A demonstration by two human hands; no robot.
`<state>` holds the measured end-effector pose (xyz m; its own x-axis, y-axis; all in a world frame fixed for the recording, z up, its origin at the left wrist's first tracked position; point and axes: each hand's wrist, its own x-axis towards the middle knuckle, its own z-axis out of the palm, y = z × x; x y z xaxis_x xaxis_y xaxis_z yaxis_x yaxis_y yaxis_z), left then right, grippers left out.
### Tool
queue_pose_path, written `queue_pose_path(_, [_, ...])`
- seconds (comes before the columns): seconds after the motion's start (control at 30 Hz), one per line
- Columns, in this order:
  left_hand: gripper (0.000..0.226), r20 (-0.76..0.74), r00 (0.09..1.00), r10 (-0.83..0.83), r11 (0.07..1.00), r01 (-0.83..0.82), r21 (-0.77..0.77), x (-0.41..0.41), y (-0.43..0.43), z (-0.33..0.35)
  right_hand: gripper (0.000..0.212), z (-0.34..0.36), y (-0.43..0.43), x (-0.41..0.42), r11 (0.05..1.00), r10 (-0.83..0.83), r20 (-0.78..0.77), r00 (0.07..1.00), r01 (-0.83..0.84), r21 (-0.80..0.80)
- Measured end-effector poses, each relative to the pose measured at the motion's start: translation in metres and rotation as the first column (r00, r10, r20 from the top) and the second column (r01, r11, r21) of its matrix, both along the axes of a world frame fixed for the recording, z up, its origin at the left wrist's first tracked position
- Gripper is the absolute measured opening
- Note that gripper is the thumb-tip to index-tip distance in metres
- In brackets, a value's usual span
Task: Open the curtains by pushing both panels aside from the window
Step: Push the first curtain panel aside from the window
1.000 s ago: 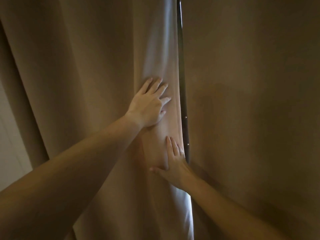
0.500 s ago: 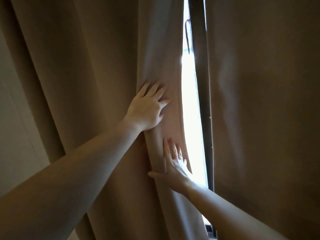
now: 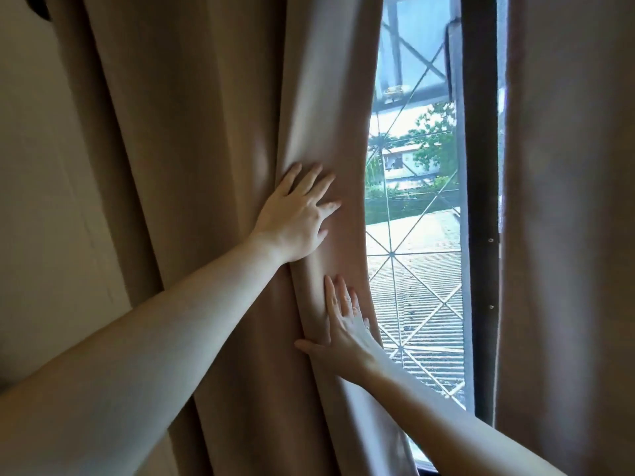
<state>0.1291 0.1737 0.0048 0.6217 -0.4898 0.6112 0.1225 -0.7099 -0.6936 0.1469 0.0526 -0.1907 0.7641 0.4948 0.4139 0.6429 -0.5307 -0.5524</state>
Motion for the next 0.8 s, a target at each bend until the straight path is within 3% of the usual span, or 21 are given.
queue_pose_path(0.8, [0.059, -0.008, 0.986, 0.165, 0.985, -0.165, -0.043, -0.032, 0.189, -0.008, 0.127, 0.000, 0.184, -0.015, 0.980, 0.197, 0.004, 0.980, -0.197, -0.028])
